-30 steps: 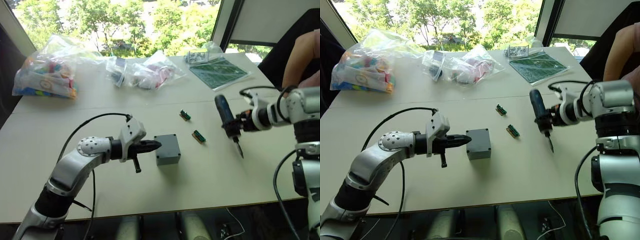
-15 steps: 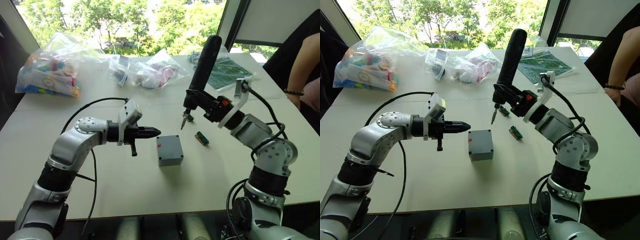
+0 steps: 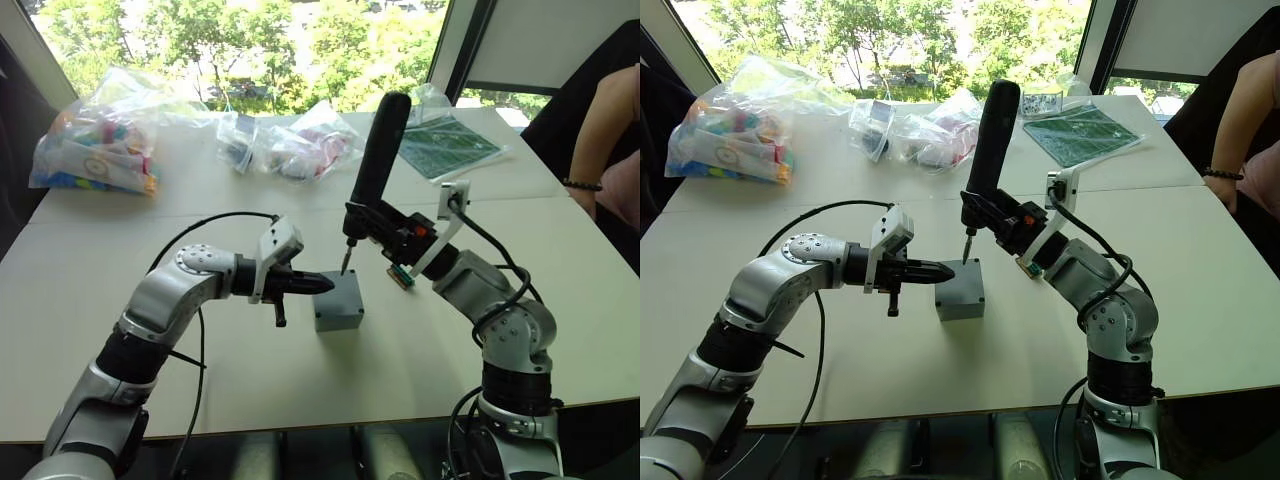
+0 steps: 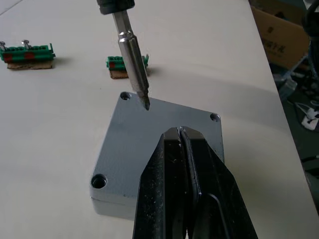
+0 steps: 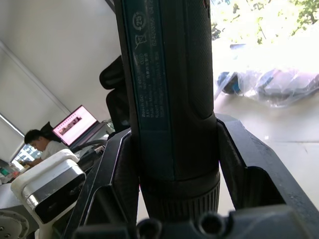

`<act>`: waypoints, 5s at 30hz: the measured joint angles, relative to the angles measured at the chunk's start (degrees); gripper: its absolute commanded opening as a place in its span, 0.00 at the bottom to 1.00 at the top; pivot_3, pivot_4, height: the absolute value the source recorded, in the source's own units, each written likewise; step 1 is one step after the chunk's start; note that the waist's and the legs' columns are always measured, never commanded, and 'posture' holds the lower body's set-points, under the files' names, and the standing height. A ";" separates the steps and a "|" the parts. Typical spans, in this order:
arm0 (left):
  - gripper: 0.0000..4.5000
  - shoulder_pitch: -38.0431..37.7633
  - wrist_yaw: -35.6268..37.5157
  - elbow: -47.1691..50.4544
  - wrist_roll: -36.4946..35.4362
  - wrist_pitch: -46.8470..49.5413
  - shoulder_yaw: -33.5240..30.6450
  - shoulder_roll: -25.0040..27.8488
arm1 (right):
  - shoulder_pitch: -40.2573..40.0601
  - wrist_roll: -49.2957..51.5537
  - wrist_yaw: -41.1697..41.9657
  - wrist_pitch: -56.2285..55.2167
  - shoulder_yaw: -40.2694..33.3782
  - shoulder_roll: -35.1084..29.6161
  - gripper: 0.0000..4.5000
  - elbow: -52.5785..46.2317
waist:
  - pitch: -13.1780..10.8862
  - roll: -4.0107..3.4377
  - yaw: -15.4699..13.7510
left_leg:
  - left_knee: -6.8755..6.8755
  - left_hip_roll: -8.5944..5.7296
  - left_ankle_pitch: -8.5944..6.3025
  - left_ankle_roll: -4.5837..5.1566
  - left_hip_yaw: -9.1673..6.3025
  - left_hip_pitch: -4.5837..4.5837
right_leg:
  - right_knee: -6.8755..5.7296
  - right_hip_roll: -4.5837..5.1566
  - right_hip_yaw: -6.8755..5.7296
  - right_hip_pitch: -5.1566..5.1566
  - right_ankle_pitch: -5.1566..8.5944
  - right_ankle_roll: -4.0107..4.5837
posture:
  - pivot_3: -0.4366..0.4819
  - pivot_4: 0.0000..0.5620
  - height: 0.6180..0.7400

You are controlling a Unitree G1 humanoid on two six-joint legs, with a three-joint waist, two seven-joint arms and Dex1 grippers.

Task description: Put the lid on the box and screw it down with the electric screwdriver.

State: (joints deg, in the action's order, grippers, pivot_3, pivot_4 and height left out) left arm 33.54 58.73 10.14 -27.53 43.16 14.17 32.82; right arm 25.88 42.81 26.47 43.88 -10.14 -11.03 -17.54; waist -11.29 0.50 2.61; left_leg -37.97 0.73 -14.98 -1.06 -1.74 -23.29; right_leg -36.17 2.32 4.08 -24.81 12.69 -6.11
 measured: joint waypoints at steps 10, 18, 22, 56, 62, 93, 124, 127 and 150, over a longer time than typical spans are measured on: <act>0.00 -0.86 0.40 -0.38 4.88 -4.07 3.03 0.54 | -1.59 -2.59 0.02 -3.98 2.54 -1.54 0.40 0.62 | 0.01 0.01 -0.14 | -0.01 -0.01 0.00 0.00 0.01 0.01 | 0.02 0.03 0.00 0.03 0.02 0.04 | 0.48 0.27 1.00; 0.00 -0.85 0.51 -0.46 5.62 -4.20 3.05 0.13 | -2.49 -4.04 0.03 -7.26 2.63 -1.94 0.40 1.23 | 0.01 0.01 -0.05 | -0.03 -0.01 0.00 0.00 0.01 0.05 | 0.00 0.00 0.01 0.05 0.04 0.08 | 0.48 0.27 1.00; 0.00 -0.84 0.58 -0.46 5.72 -4.19 3.05 -0.11 | -2.49 -4.62 -0.16 -9.02 2.61 -1.95 0.40 2.17 | 0.02 0.02 -0.06 | -0.03 -0.01 0.00 0.00 0.01 0.05 | 0.00 0.01 0.01 0.07 0.04 0.09 | 0.48 0.27 1.00; 0.00 -1.33 1.35 -0.39 7.61 -4.12 3.76 0.14 | -9.67 -15.60 7.07 -23.18 11.63 -8.13 0.40 -0.19 | 0.71 0.57 -0.06 | 0.10 0.02 -0.01 0.00 -0.01 0.98 | 0.12 0.02 0.00 0.98 0.37 0.15 | 0.48 0.27 1.00; 0.00 -1.30 1.70 -0.39 7.89 -4.12 3.87 0.34 | -9.35 -15.60 6.97 -23.18 11.62 -7.67 0.40 0.44 | 0.81 0.58 -0.07 | 0.13 0.02 -0.01 0.00 -0.01 0.99 | 0.13 0.03 0.00 0.98 0.38 0.17 | 0.48 0.27 1.00; 0.00 -2.34 -4.38 7.35 -1.48 -0.77 -6.69 -4.09 | 17.83 26.78 -35.07 22.27 -15.05 -30.34 0.40 16.25 | 0.14 -0.09 -0.18 | 0.26 -0.13 -0.02 0.05 0.13 -0.16 | 0.07 0.24 0.07 -0.22 0.29 0.20 | 0.48 0.27 1.00; 0.00 -14.79 -12.78 14.28 -1.42 -8.85 -8.16 -4.32 | 13.09 0.83 1.59 43.97 14.27 -48.75 0.99 28.04 | 0.11 0.05 -0.14 | -0.04 -0.09 -0.04 0.07 0.27 -0.07 | 0.16 0.10 0.23 -0.06 0.22 0.29 | 0.48 0.27 1.00; 0.00 -13.88 -15.55 10.99 0.80 -9.85 -8.32 -5.26 | 13.09 -1.60 2.46 42.24 14.25 -48.50 0.99 28.07 | 0.12 0.05 -0.17 | -0.07 -0.09 -0.04 0.07 0.27 -0.05 | 0.16 0.09 0.23 -0.03 0.20 0.26 | 0.48 0.27 1.00; 0.00 -13.40 -16.57 4.18 3.07 3.73 -7.93 1.30 | -14.06 -6.99 13.24 0.04 9.67 -30.44 0.99 -9.27 | 0.22 0.38 -1.00 | -0.04 0.22 -0.04 0.04 0.05 0.07 | 0.15 -0.33 0.25 0.06 0.11 0.31 | 0.48 0.27 1.00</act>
State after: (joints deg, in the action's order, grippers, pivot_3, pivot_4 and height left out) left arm 20.14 42.15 14.32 -24.46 46.89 6.24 34.11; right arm 11.82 35.82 39.71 43.92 -0.47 -41.46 -26.81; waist -11.07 0.88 1.61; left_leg -38.02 0.95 -15.01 -1.02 -1.70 -23.23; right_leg -36.02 1.99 4.33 -24.75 12.80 -5.80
